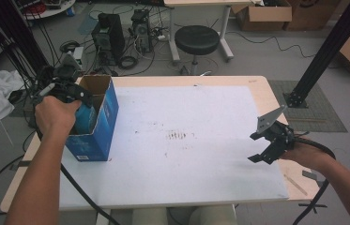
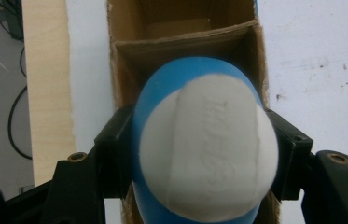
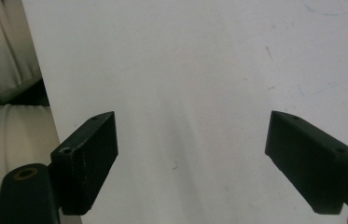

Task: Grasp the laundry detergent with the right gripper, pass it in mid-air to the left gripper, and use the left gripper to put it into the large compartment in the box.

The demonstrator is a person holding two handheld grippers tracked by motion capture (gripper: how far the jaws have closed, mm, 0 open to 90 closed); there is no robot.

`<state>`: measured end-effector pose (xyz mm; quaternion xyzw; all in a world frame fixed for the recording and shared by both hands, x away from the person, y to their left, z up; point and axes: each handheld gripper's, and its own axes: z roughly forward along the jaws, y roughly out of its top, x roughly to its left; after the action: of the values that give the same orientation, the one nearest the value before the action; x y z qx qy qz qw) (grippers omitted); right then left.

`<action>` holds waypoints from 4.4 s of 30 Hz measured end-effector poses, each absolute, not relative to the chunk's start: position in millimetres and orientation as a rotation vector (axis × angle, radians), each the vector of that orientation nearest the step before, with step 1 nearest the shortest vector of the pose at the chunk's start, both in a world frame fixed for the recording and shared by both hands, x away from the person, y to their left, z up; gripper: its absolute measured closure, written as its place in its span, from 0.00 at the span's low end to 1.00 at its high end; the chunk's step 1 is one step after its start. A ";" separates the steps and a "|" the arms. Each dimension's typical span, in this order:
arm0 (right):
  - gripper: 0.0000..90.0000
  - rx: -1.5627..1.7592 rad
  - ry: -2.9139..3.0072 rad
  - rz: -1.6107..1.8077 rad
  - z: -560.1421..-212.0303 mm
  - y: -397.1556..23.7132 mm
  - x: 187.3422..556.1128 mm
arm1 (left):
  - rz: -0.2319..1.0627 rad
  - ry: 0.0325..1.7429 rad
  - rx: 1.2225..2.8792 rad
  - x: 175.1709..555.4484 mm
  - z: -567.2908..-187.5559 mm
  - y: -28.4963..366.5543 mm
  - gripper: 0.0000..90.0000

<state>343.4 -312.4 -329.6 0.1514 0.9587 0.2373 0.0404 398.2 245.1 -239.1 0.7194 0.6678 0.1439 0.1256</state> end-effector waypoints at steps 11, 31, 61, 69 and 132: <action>0.19 0.472 2.944 0.723 -333.3 -311.3 344.3 | 0.390 1.953 2.109 400.1 -262.7 246.9 0.42; 0.19 0.491 2.950 0.716 -337.7 -311.7 345.1 | 0.349 1.971 2.146 403.0 -283.0 246.6 0.42; 0.19 0.482 2.956 0.720 -341.3 -310.7 342.4 | 0.316 1.956 2.094 398.3 -276.8 251.0 0.36; 0.19 0.481 2.953 0.723 -339.7 -310.3 341.9 | 0.328 1.940 2.082 396.4 -270.0 250.8 0.34; 0.19 0.470 2.956 0.722 -336.2 -304.7 341.0 | 0.339 1.654 2.308 377.2 -206.8 197.3 0.22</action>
<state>341.0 -304.7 -336.2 0.1525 0.9596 0.2344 0.0311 377.2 197.3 -206.8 0.7991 0.5726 0.1173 0.1408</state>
